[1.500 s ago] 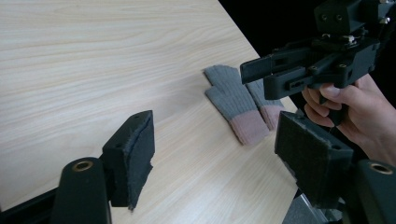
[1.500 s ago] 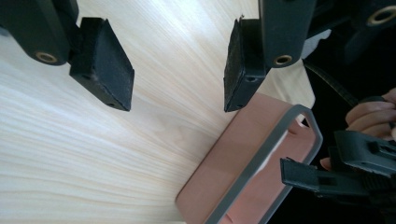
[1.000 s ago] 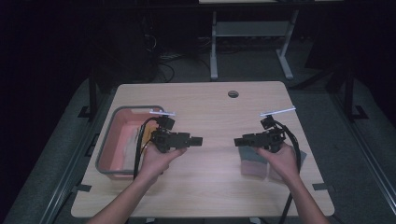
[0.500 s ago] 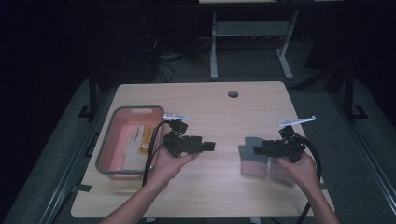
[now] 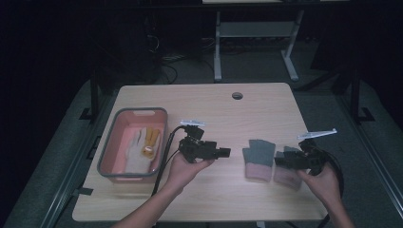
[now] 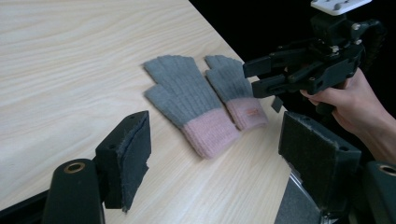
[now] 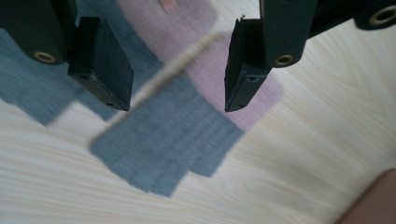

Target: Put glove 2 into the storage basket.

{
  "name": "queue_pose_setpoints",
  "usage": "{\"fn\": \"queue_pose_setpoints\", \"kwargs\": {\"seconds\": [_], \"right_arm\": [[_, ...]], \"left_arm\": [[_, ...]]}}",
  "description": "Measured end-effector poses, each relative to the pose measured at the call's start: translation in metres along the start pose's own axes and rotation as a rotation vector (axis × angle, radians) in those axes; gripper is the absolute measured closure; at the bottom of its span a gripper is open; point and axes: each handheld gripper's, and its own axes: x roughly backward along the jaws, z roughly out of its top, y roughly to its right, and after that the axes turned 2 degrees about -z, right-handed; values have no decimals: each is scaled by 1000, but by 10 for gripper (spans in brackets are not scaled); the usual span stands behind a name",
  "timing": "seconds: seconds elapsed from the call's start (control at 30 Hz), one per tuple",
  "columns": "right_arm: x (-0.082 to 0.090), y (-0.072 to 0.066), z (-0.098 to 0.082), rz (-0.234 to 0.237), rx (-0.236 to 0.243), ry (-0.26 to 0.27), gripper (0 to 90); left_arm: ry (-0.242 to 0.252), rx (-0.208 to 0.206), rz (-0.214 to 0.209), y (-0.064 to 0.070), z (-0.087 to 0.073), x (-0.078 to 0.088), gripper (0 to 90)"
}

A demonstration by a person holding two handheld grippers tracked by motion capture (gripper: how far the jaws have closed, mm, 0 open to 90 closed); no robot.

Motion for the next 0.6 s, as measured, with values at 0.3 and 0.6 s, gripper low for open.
{"fn": "queue_pose_setpoints", "kwargs": {"seconds": [0.3,0.6], "right_arm": [[-1,11,-12,-91,6,-59,473],[-13,21,-23,-190,-21,-149,495]], "left_arm": [[-29,-2,-7,5,-3,-19,242],[-53,-12,-9,7,-6,-30,242]]}}
